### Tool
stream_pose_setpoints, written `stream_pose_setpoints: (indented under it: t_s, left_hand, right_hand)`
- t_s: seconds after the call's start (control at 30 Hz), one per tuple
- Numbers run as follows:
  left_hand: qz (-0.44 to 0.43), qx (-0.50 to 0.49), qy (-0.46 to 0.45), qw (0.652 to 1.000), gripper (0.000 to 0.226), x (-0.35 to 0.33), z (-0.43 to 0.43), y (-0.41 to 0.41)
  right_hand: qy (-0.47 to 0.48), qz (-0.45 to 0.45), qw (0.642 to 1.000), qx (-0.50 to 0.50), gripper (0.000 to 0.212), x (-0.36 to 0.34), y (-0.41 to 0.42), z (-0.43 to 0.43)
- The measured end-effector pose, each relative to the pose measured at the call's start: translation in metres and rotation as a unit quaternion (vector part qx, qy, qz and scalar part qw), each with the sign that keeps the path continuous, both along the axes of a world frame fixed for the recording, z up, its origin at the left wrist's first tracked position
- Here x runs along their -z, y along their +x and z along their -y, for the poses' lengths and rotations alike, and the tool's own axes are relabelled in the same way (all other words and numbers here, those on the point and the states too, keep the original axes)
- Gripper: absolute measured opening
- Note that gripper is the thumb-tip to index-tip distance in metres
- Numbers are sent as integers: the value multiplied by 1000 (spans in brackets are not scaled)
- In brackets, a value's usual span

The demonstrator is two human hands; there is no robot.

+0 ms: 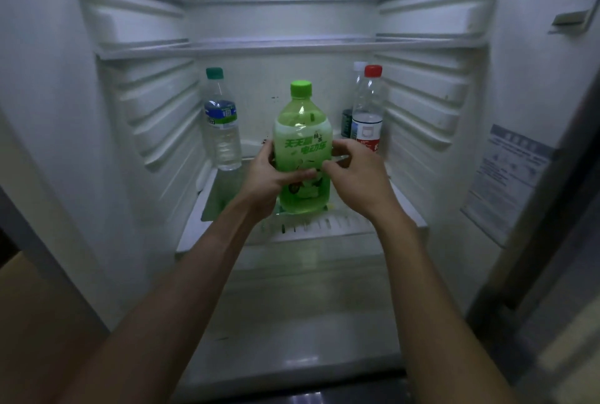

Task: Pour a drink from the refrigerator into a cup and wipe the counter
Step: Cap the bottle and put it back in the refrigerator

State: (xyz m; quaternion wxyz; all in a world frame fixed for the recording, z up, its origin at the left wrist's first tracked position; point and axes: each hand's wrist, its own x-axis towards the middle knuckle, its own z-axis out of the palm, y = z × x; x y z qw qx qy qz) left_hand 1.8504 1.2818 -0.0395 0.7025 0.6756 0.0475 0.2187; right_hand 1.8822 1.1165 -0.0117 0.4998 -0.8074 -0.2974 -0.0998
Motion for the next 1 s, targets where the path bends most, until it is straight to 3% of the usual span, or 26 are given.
stream_pose_setpoints:
  t_s: [0.4, 0.6, 0.7, 0.8, 1.0]
  left_hand:
    - [-58, 14, 70, 996, 91, -3, -9, 1]
    - [-90, -43, 173, 980, 107, -23, -9, -21]
    - [-67, -158, 259, 951, 66, -31, -5, -42]
    - [-64, -190, 342, 918, 27, -28, 6, -62]
    - [-164, -117, 496, 845, 22, 15, 34, -92]
  right_hand:
    - [-32, -6, 999, 8, 39, -1, 12, -4]
    - [-36, 5, 999, 33, 37, -6, 4, 11]
    - [-36, 13, 998, 52, 25, -10, -7, 25]
    - [-76, 25, 995, 66, 19, -6, -22, 33]
    - [-221, -17, 974, 44, 25, 42, -54, 46]
